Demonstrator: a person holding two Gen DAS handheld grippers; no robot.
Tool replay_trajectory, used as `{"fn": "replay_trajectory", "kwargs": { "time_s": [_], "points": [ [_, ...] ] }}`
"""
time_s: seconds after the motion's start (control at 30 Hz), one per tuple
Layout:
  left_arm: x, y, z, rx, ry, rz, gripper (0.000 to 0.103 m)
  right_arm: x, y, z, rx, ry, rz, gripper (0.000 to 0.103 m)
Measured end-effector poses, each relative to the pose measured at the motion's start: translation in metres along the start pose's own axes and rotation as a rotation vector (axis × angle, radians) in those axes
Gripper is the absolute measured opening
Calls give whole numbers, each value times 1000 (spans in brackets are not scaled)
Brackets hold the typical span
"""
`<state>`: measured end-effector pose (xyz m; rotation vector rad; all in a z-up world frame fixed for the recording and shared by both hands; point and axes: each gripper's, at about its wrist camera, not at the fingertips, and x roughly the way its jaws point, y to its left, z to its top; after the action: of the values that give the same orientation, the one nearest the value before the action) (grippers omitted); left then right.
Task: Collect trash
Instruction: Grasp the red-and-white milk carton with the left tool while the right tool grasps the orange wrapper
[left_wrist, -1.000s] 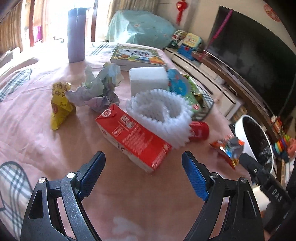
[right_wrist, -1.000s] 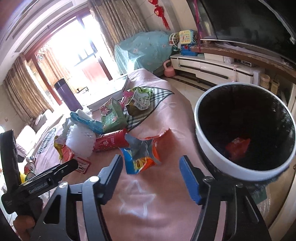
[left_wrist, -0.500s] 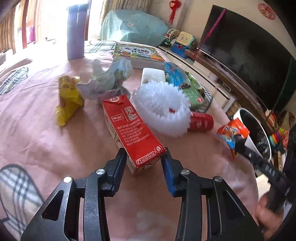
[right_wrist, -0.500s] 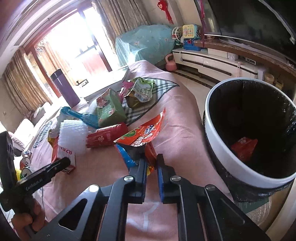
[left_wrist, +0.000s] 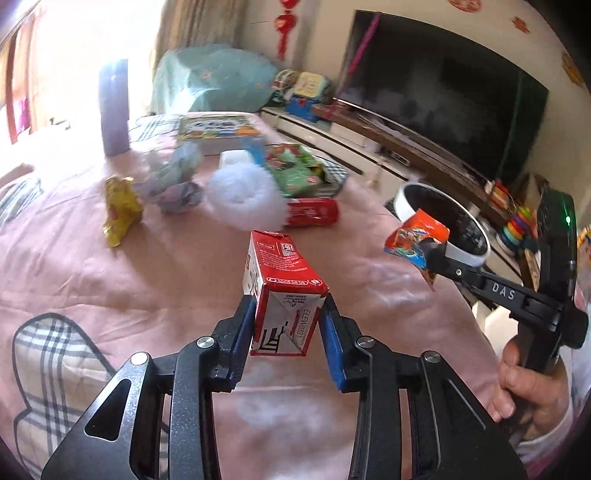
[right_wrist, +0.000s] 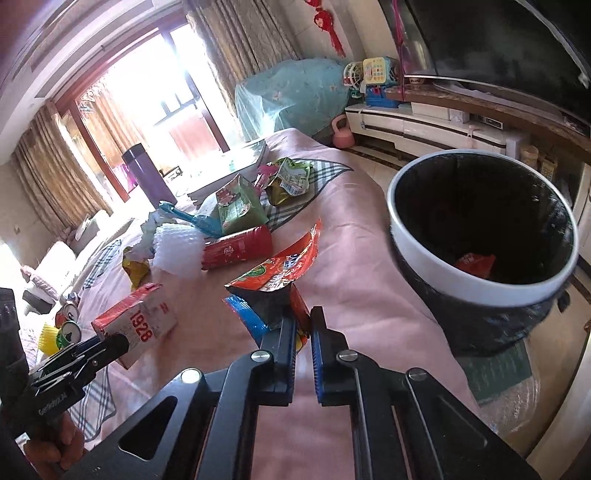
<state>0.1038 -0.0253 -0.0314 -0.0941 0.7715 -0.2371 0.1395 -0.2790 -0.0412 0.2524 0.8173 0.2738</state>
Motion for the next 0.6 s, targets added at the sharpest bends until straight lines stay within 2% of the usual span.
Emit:
{"fn": "replay_trajectory", "kwargs": {
  "time_s": [0.2, 0.3, 0.37, 0.4, 0.5, 0.6],
  "points": [
    [15, -6, -9, 23, 56, 23, 35, -11, -8, -7, 17, -3, 1, 7],
    [24, -4, -11, 18, 82, 52, 54, -14, -10, -8, 24, -5, 4, 7],
    [28, -4, -9, 17, 80, 70, 57, -16, -11, -9, 28, -9, 8, 7],
    [29, -3, -9, 20, 77, 71, 57, -17, -11, -9, 30, -11, 9, 7],
    [35, -4, -8, 27, 87, 64, 31, -19, -12, -9, 31, -18, 8, 7],
    [34, -12, -5, 34, 72, 45, 31, -23, -14, -8, 33, -30, 4, 7]
  ]
}}
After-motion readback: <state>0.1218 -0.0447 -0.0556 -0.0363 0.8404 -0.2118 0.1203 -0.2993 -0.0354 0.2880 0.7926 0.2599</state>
